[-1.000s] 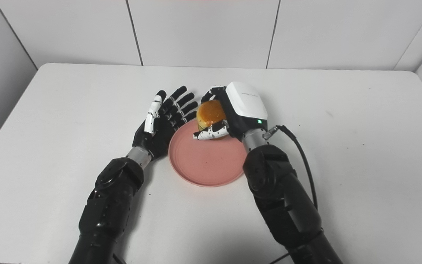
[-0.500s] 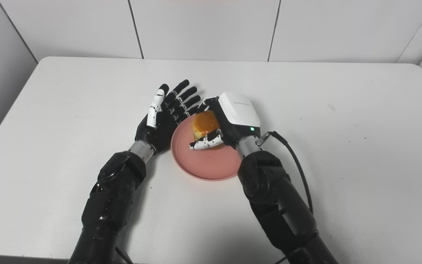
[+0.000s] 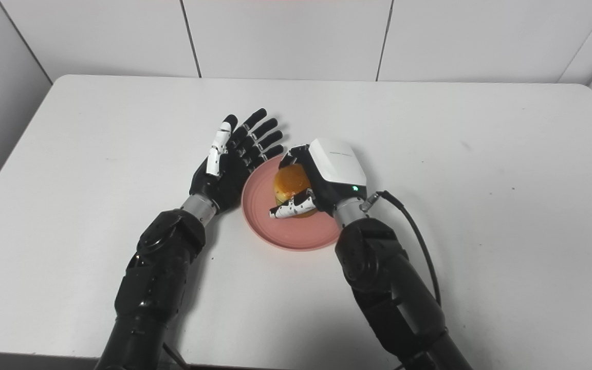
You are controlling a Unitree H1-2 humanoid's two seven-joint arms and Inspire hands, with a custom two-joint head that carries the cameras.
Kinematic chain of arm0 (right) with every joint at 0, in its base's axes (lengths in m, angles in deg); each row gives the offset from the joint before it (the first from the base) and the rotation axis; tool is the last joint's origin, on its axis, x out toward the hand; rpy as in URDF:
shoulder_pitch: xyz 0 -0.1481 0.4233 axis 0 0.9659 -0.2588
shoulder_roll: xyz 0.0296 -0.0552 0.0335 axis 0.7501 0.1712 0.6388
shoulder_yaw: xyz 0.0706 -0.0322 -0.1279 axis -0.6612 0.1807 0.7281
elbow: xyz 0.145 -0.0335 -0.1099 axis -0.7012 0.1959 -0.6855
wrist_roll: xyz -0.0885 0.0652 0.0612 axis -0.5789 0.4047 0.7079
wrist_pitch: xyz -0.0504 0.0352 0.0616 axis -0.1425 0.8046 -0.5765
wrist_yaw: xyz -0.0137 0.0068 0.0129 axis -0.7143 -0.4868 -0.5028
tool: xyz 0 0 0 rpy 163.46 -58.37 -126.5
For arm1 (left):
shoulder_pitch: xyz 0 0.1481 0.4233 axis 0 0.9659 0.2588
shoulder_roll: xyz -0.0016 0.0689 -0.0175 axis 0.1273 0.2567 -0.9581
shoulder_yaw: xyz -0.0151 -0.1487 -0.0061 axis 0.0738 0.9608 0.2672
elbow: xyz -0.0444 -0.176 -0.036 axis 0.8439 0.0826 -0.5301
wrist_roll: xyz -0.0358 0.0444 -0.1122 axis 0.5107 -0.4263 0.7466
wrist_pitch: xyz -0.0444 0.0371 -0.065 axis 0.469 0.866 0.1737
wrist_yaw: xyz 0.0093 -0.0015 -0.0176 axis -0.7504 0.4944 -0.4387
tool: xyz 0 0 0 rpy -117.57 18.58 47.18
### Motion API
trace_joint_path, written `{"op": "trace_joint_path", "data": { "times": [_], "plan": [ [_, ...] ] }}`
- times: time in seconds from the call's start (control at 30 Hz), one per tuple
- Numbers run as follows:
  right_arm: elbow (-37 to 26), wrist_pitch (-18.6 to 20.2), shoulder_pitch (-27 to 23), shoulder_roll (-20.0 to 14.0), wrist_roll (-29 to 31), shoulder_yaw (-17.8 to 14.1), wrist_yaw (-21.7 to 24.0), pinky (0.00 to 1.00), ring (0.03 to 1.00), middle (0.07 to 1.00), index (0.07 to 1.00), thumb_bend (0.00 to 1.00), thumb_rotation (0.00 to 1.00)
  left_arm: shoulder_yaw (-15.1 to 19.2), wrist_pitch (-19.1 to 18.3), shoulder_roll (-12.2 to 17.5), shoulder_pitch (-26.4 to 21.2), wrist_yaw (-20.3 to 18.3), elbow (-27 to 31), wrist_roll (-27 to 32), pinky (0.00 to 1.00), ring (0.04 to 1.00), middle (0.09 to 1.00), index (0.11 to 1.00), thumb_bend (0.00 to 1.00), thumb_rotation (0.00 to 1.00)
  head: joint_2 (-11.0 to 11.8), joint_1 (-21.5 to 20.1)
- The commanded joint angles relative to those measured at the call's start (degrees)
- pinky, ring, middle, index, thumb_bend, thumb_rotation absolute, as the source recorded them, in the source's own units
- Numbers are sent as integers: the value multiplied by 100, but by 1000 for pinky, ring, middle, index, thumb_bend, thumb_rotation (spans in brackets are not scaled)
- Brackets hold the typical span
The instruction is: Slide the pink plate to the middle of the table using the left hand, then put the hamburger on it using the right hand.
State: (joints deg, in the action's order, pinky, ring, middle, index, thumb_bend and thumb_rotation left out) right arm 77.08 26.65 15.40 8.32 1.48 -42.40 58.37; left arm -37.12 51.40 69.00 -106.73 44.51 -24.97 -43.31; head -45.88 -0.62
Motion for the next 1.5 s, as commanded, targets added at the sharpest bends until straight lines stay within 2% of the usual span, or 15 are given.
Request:
{"op": "trace_joint_path", "data": {
  "times": [0.0,0.07,0.13,0.2,0.23,0.27,0.3,0.37,0.4,0.57,0.67,0.77,0.9,1.33,1.47],
  "plan": [
    [-130,-292,-128,26,16,-29,-162,168,253,473,486,530,0,-31,-550,37,314,212,-248,-152,884,894,898,891,408,1000,-8,6],
    [-111,-339,-97,27,10,-30,-238,172,258,473,486,530,0,-34,-547,38,311,217,-252,-167,884,894,898,890,408,1000,-9,6],
    [-97,-400,-53,16,-13,-11,-317,253,351,440,529,522,4,-32,-569,39,306,230,-253,-172,888,895,896,887,411,1000,-9,6],
    [-115,-429,-15,4,-41,10,-343,332,437,465,517,524,7,-28,-595,38,302,253,-247,-178,883,892,890,878,412,1000,-5,-20],
    [-127,-439,2,0,-63,19,-352,349,456,522,503,521,93,-26,-600,34,300,263,-242,-180,880,893,890,878,410,1000,-4,-20],
    [-134,-443,12,0,-95,29,-365,322,428,516,529,565,152,-31,-592,36,298,258,-243,-186,881,897,894,882,408,1000,-4,-19],
    [-137,-453,17,-8,-137,44,-380,330,450,539,625,690,252,-35,-585,36,296,255,-243,-189,888,904,899,887,409,1000,-5,-19],
    [-139,-469,16,-35,-227,84,-402,337,464,551,656,728,287,-35,-591,32,297,273,-234,-193,891,906,901,888,409,1000,0,-23],
    [-141,-475,14,-49,-270,102,-407,413,552,632,700,756,358,-31,-603,28,298,289,-227,-193,887,904,895,879,413,1000,0,-23],
    [-198,-477,8,-85,-402,152,-389,563,722,815,839,810,547,2,-644,19,301,279,-211,-145,886,917,906,868,410,1000,8,-30],
    [-248,-511,4,-96,-368,134,-378,621,768,855,884,830,626,12,-640,8,299,295,-217,-159,889,920,909,862,411,1000,8,-30],
    [-336,-517,-7,-118,-339,119,-327,680,800,880,914,856,709,-4,-612,10,299,277,-223,-179,890,920,907,863,411,1000,14,-39],
    [-410,-546,-17,-139,-313,102,-305,714,816,890,921,872,723,-23,-563,30,291,214,-268,-176,901,924,917,881,423,1000,22,-42],
    [-1069,-625,-5,-258,-296,-80,-194,707,809,889,926,892,808,-11,-544,49,258,191,-357,-153,900,900,902,889,408,1000,112,-107],
    [-1521,-590,80,-224,104,-407,-88,677,818,908,937,880,878,37,-498,50,258,154,-389,-102,898,897,898,891,407,1000,156,-105]
  ]
}}
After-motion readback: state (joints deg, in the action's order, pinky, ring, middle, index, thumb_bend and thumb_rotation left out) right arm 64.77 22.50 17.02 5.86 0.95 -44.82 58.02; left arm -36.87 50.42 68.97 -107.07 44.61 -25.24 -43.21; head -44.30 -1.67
